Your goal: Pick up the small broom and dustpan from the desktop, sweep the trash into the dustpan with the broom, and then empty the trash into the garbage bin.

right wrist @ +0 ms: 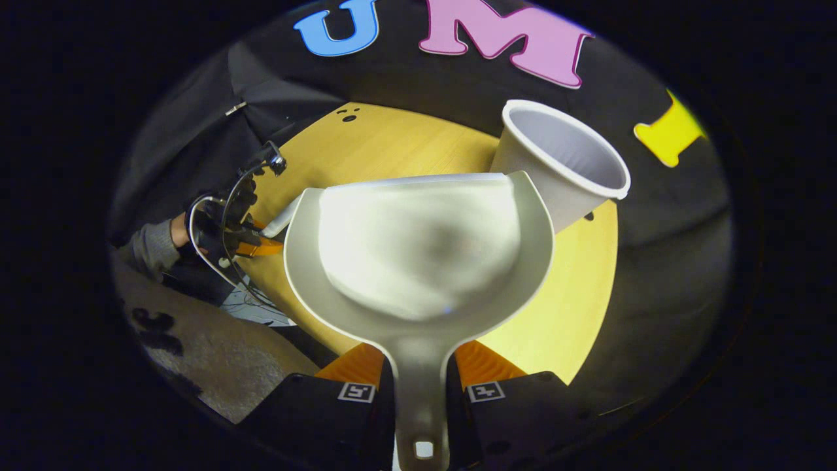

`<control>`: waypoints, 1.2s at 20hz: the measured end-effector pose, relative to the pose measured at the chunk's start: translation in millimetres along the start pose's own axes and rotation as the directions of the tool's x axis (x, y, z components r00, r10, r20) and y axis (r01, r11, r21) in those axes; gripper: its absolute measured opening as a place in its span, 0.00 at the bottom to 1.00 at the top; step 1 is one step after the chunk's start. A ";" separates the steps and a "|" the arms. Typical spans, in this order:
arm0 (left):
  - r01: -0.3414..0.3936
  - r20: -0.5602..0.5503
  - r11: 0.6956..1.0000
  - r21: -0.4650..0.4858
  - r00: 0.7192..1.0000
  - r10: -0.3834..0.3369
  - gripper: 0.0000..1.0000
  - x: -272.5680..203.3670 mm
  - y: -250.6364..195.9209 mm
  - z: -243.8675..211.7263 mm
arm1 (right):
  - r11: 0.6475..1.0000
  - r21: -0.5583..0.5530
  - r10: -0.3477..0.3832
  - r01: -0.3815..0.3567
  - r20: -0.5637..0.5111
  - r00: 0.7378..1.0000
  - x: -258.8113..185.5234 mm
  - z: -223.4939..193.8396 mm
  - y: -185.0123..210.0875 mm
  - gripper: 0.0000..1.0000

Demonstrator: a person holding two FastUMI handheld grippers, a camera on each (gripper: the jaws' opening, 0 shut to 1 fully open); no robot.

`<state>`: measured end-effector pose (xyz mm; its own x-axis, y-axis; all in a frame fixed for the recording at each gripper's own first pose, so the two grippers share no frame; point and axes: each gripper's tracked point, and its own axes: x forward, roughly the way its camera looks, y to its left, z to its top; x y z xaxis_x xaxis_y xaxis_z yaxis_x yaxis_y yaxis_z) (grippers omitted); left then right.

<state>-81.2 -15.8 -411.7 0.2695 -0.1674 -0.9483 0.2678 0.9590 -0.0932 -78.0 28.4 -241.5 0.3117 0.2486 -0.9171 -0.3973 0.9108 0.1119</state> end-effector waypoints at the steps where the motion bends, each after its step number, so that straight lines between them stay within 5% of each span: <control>1: -0.007 0.000 1.000 0.006 1.000 0.007 0.25 1.7 1.5 -0.5 | 1.000 0.008 -0.008 0.008 -0.016 1.000 11.8 -11.8 3.8 0.36; 10: -0.062 -0.001 0.997 0.039 0.998 0.062 0.25 14.1 -1.3 -3.3 | 0.985 0.165 -0.047 0.060 -0.079 0.996 123.7 -80.2 14.0 0.36; 24: -0.123 -0.006 0.990 0.075 0.992 0.124 0.29 29.0 1.4 -1.0 | 0.953 0.288 -0.070 0.091 -0.084 0.994 170.3 -94.7 14.6 0.37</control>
<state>-74.0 -19.1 -439.6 0.2950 -0.0459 -0.9544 0.3007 0.9525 0.0472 -112.4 52.8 -432.3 0.2652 0.1560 -0.9515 -0.1018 0.9858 0.1333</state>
